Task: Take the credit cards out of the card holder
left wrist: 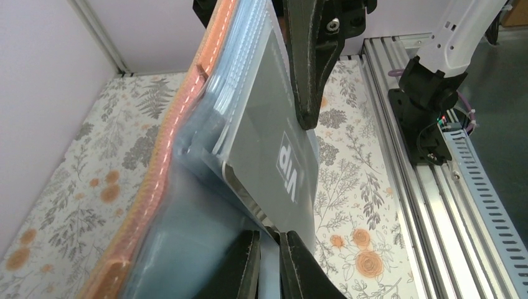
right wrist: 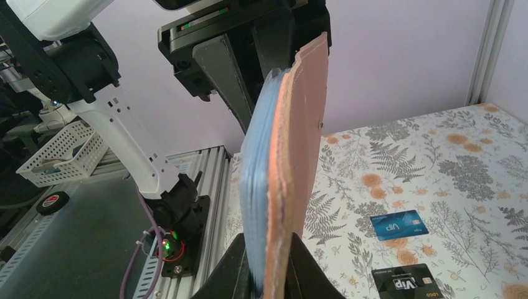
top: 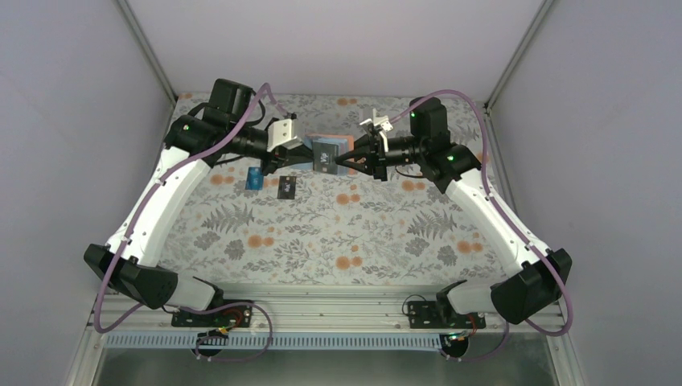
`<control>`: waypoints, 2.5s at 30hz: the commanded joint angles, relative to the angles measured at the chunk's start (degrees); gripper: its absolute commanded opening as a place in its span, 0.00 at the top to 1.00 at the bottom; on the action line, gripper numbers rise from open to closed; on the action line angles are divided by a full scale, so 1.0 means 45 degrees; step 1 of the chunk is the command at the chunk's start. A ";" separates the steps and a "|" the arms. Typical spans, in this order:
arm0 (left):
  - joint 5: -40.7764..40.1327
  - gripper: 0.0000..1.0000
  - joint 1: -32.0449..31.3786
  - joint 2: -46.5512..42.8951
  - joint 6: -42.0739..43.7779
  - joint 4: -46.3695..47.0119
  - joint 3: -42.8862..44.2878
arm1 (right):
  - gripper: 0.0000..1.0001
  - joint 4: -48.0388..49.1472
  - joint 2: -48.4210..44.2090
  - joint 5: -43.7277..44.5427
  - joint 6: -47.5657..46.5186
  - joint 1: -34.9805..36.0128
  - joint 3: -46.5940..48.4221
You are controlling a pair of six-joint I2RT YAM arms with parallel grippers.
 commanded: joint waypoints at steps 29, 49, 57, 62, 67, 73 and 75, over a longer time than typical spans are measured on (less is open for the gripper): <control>0.0519 0.86 -0.0556 0.0439 -0.1902 0.1685 0.0166 | 0.90 0.0302 -0.0766 -0.1637 -0.0253 0.0205 -0.0099; 0.2838 0.98 -0.0596 0.0613 -0.1191 0.0159 0.0849 | 0.90 0.0201 -0.0904 -0.1236 -0.0302 0.0171 -0.0032; 0.2596 0.98 0.0378 0.0043 -0.1616 0.0126 0.0736 | 0.75 0.0394 -0.1014 -0.0852 -0.0050 -0.0026 -0.0230; 0.2661 0.98 0.0812 -0.0157 -0.1638 0.0190 0.0462 | 0.72 0.0274 -0.1098 -0.0526 -0.0011 -0.0148 -0.0246; 0.2851 0.98 0.0880 -0.0182 -0.1710 0.0197 0.0349 | 0.93 0.0592 -0.1003 -0.0241 0.0454 -0.0166 -0.0291; 0.2469 0.98 0.1106 -0.0044 -0.1360 -0.0442 0.0693 | 0.96 0.0820 -0.1218 0.0380 0.0685 -0.0337 -0.0356; 0.2230 0.98 0.1332 -0.0022 -0.1241 -0.0605 0.0722 | 0.96 0.0767 -0.1323 0.0406 0.0658 -0.0562 -0.0419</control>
